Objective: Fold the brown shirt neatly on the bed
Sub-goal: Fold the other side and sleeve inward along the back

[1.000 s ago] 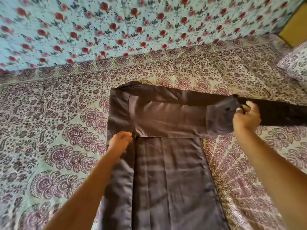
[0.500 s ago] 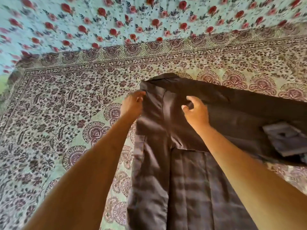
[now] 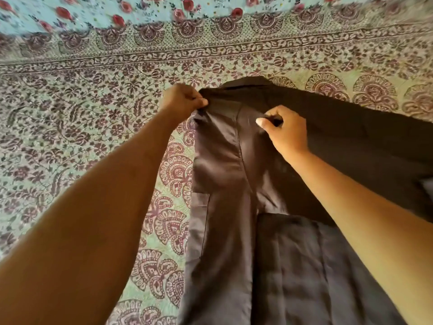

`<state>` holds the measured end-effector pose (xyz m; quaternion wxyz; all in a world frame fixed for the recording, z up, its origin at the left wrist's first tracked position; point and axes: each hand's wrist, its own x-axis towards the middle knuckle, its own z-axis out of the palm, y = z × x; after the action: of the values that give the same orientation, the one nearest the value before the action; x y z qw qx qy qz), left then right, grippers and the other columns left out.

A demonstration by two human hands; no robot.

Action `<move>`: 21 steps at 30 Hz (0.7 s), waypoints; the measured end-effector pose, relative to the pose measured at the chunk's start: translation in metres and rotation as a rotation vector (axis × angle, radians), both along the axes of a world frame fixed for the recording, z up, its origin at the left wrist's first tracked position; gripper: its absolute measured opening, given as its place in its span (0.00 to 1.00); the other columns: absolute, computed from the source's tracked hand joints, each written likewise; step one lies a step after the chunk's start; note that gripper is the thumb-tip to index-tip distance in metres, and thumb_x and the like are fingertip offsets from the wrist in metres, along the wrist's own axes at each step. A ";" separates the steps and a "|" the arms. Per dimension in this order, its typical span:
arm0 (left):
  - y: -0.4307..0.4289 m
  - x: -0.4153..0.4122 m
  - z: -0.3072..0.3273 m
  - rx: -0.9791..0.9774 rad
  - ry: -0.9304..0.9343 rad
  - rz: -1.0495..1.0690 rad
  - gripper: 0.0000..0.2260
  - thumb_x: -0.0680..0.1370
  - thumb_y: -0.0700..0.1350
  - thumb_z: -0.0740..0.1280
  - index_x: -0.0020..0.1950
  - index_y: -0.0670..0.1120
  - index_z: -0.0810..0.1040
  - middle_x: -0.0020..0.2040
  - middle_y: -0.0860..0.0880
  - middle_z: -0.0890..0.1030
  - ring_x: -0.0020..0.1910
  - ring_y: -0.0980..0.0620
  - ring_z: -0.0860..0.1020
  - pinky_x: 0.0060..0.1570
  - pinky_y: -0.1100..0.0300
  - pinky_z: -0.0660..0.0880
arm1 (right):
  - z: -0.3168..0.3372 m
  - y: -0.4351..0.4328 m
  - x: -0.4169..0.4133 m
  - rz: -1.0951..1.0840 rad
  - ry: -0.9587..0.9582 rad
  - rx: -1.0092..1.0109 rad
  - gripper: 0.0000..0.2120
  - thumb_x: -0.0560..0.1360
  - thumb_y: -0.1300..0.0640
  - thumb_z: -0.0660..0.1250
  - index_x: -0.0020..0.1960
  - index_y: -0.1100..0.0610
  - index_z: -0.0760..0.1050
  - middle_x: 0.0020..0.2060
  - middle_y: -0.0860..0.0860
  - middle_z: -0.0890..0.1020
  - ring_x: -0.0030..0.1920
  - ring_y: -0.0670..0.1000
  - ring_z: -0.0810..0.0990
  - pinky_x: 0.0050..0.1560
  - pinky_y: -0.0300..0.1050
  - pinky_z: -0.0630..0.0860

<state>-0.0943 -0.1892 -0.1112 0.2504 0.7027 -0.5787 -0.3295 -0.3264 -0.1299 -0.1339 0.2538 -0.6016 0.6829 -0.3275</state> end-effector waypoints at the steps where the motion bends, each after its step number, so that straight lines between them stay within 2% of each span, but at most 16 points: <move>1: -0.002 0.001 -0.003 -0.014 -0.007 0.022 0.08 0.68 0.44 0.75 0.33 0.51 0.77 0.35 0.51 0.79 0.40 0.52 0.77 0.45 0.54 0.76 | 0.001 -0.005 0.001 0.000 0.031 -0.029 0.09 0.72 0.53 0.70 0.47 0.59 0.77 0.46 0.55 0.81 0.46 0.53 0.78 0.46 0.44 0.70; 3: 0.000 -0.005 -0.005 -0.026 -0.097 0.042 0.06 0.69 0.45 0.74 0.41 0.50 0.78 0.41 0.49 0.82 0.42 0.51 0.78 0.44 0.56 0.75 | -0.001 -0.010 0.004 -0.024 0.127 -0.013 0.09 0.73 0.53 0.69 0.49 0.58 0.76 0.48 0.55 0.78 0.48 0.55 0.77 0.48 0.47 0.71; 5: 0.007 -0.017 -0.007 -0.057 -0.199 0.113 0.12 0.71 0.44 0.72 0.53 0.49 0.76 0.51 0.49 0.81 0.49 0.50 0.78 0.44 0.57 0.73 | -0.003 -0.007 0.008 -0.075 0.202 0.028 0.10 0.74 0.54 0.67 0.53 0.57 0.74 0.53 0.56 0.74 0.51 0.55 0.76 0.50 0.48 0.72; 7: 0.023 -0.029 -0.006 -0.171 -0.290 0.220 0.12 0.74 0.45 0.67 0.57 0.50 0.74 0.57 0.49 0.79 0.54 0.49 0.76 0.44 0.58 0.68 | -0.003 0.004 0.013 -0.105 0.291 -0.089 0.11 0.75 0.57 0.65 0.56 0.57 0.73 0.56 0.57 0.72 0.53 0.57 0.75 0.51 0.52 0.73; 9: 0.042 -0.039 -0.010 -0.329 -0.332 0.264 0.11 0.77 0.46 0.61 0.58 0.48 0.74 0.58 0.49 0.77 0.57 0.49 0.74 0.49 0.57 0.66 | -0.004 0.020 0.019 -0.051 0.389 -0.242 0.15 0.75 0.56 0.61 0.61 0.57 0.72 0.59 0.57 0.73 0.56 0.59 0.74 0.52 0.54 0.70; 11: 0.056 -0.049 -0.020 -0.387 -0.312 0.100 0.14 0.78 0.49 0.56 0.61 0.48 0.74 0.62 0.48 0.75 0.63 0.48 0.71 0.60 0.53 0.64 | -0.011 0.036 0.023 0.094 0.437 -0.235 0.21 0.76 0.53 0.57 0.68 0.57 0.68 0.66 0.57 0.70 0.65 0.58 0.70 0.61 0.54 0.66; 13: 0.061 -0.052 -0.035 -0.246 -0.380 -0.146 0.19 0.80 0.53 0.53 0.71 0.52 0.66 0.73 0.49 0.64 0.73 0.50 0.60 0.70 0.51 0.53 | -0.023 0.053 0.022 0.221 0.493 -0.121 0.26 0.77 0.48 0.50 0.73 0.57 0.60 0.73 0.56 0.63 0.72 0.56 0.61 0.70 0.54 0.57; 15: 0.052 -0.042 -0.047 -0.068 -0.492 -0.258 0.22 0.81 0.57 0.49 0.76 0.56 0.53 0.78 0.52 0.51 0.76 0.52 0.49 0.72 0.50 0.44 | -0.034 0.063 0.015 0.271 0.586 -0.051 0.30 0.77 0.44 0.45 0.75 0.55 0.56 0.74 0.56 0.58 0.74 0.55 0.57 0.72 0.54 0.52; 18: 0.021 -0.024 -0.047 0.093 -0.570 -0.271 0.24 0.81 0.60 0.45 0.76 0.57 0.47 0.78 0.53 0.47 0.77 0.51 0.45 0.73 0.47 0.41 | -0.037 0.059 0.010 0.292 0.652 0.000 0.31 0.75 0.41 0.42 0.75 0.53 0.54 0.75 0.56 0.56 0.74 0.59 0.54 0.72 0.57 0.49; 21: 0.001 -0.016 -0.030 0.202 -0.508 -0.254 0.24 0.81 0.58 0.44 0.76 0.56 0.48 0.78 0.54 0.46 0.76 0.51 0.44 0.72 0.45 0.40 | -0.036 0.055 0.010 0.289 0.671 0.013 0.31 0.75 0.41 0.44 0.75 0.51 0.55 0.75 0.56 0.56 0.73 0.62 0.56 0.72 0.59 0.50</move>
<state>-0.1105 -0.1882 -0.1415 -0.0169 0.7060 -0.6703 -0.2279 -0.3164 -0.0746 -0.1701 0.0632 -0.7642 0.6383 -0.0681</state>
